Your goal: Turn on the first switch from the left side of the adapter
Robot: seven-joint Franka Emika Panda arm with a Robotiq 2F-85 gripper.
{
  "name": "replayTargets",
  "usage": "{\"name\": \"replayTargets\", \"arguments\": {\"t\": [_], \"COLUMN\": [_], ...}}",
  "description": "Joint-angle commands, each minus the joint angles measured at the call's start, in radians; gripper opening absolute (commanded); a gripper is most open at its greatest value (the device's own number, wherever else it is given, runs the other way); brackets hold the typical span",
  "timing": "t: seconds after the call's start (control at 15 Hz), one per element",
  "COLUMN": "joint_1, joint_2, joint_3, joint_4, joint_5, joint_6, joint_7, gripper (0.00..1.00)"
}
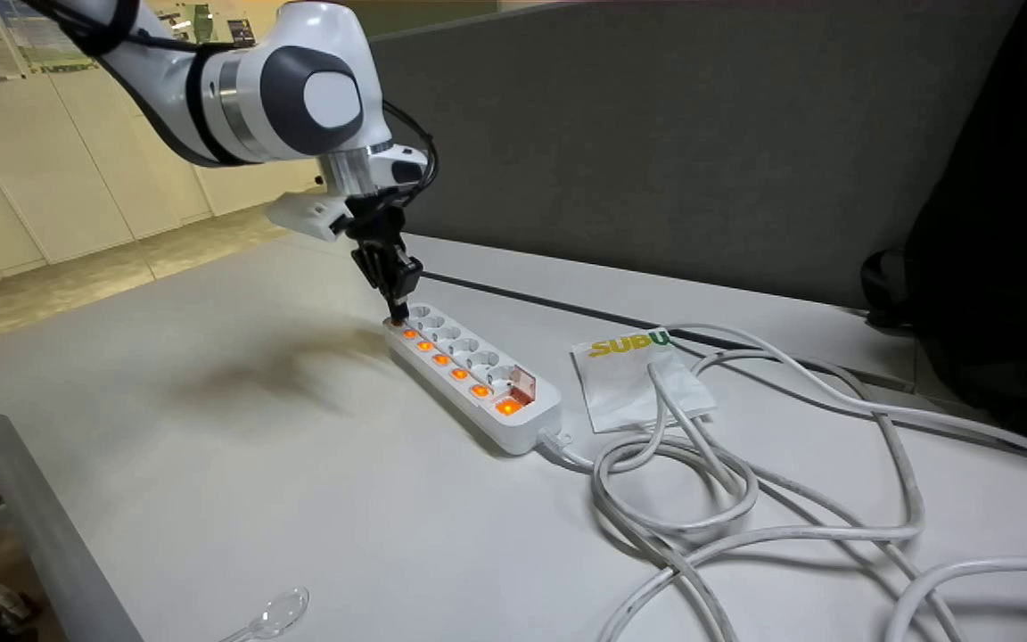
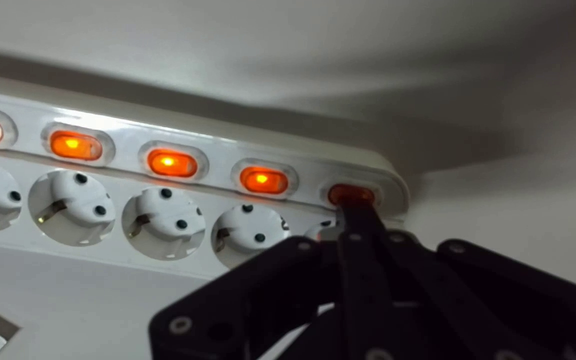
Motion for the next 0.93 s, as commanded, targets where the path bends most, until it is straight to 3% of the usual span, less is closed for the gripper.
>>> {"name": "replayTargets", "arguments": {"t": [0.0,0.4,0.87], "joint_1": [-0.003,0.013,0.090], "joint_2": [0.020,0.039,0.081], "joint_3": [0.009,0.001,-0.055], "joint_4": [0.030,0.037,0.060], "joint_5": [0.001,-0.006,-0.085], "joint_6": [-0.007,-0.013,-0.032], "joint_7": [-0.011,0.004,0.058], "gripper": [0.00,0.00,0.00]}}
